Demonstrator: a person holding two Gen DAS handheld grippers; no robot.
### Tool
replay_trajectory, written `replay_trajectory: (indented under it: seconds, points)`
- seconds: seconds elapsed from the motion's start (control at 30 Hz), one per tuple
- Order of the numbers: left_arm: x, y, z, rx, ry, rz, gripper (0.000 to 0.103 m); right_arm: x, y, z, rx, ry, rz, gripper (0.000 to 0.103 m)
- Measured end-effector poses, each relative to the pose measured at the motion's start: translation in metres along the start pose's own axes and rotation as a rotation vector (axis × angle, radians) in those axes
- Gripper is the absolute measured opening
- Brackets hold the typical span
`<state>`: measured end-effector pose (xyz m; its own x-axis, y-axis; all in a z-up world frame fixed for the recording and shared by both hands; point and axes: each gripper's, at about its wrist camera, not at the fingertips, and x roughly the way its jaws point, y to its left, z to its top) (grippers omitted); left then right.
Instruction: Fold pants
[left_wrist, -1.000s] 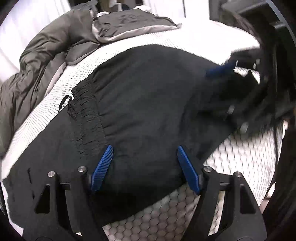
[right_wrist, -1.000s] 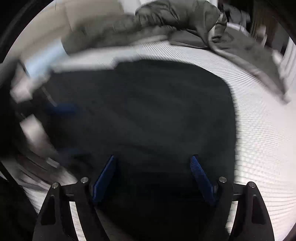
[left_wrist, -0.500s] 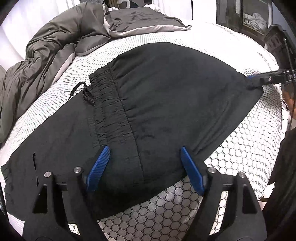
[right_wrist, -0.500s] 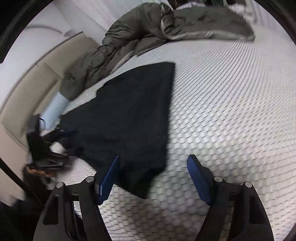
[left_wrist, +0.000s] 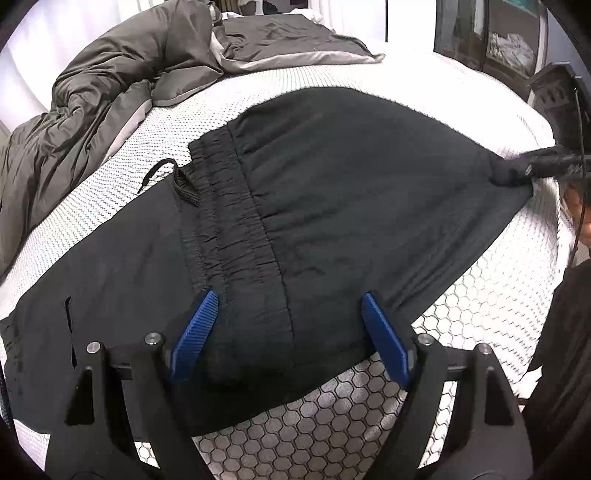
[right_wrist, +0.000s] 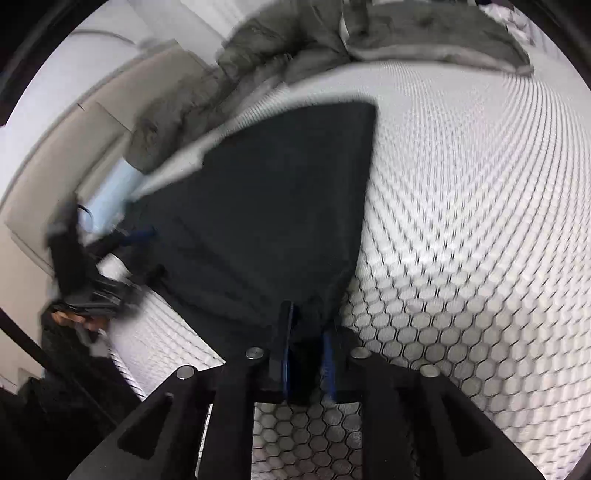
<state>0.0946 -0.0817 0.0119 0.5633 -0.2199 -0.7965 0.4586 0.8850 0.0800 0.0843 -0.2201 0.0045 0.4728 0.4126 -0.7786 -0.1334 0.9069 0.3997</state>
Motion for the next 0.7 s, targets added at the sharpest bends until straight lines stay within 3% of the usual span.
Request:
replay_trajectory:
  seconds: [0.03, 0.07, 0.13, 0.2, 0.3, 0.33, 0.4, 0.47, 0.53, 0.6, 0.67, 0.7]
  points:
    - [-0.003, 0.002, 0.001, -0.013, -0.008, -0.006, 0.078, -0.009, -0.004, 0.003, 0.011, -0.036, 0.01, 0.064]
    - [-0.006, 0.008, 0.001, -0.039, -0.018, -0.015, 0.078, -0.016, -0.007, 0.009, 0.039, -0.086, 0.025, 0.069]
    - [-0.01, 0.02, 0.002, -0.093, -0.034, -0.029, 0.078, -0.015, -0.019, 0.021, 0.11, -0.128, 0.063, 0.069]
    - [-0.017, 0.037, 0.004, -0.183, -0.071, -0.02, 0.078, 0.009, -0.037, 0.036, 0.19, -0.087, 0.101, 0.068]
    - [-0.017, 0.058, 0.003, -0.312, -0.105, -0.006, 0.078, 0.058, -0.047, 0.048, 0.24, 0.012, 0.103, 0.027]
    - [-0.013, 0.061, 0.002, -0.332, -0.094, -0.006, 0.077, 0.062, -0.045, 0.051, 0.225, 0.021, 0.087, 0.018]
    - [-0.007, 0.059, 0.001, -0.313, -0.062, -0.006, 0.071, 0.049, -0.038, 0.062, 0.146, -0.03, 0.071, 0.015]
    - [0.001, 0.05, -0.001, -0.273, -0.026, 0.002, 0.07, 0.043, -0.034, 0.076, 0.095, -0.062, 0.017, 0.019]
    - [0.004, 0.044, -0.003, -0.251, -0.008, 0.012, 0.07, 0.054, -0.035, 0.079, 0.059, -0.032, -0.124, 0.039]
    - [0.001, 0.044, -0.002, -0.248, -0.02, 0.016, 0.07, 0.058, -0.037, 0.076, 0.105, -0.018, -0.162, 0.039]
    - [-0.008, 0.042, 0.0, -0.253, -0.061, 0.024, 0.07, 0.042, -0.02, 0.075, 0.055, -0.075, -0.206, 0.04]
    - [-0.013, 0.041, 0.001, -0.253, -0.087, 0.027, 0.07, 0.029, -0.003, 0.074, 0.003, -0.131, -0.236, 0.05]
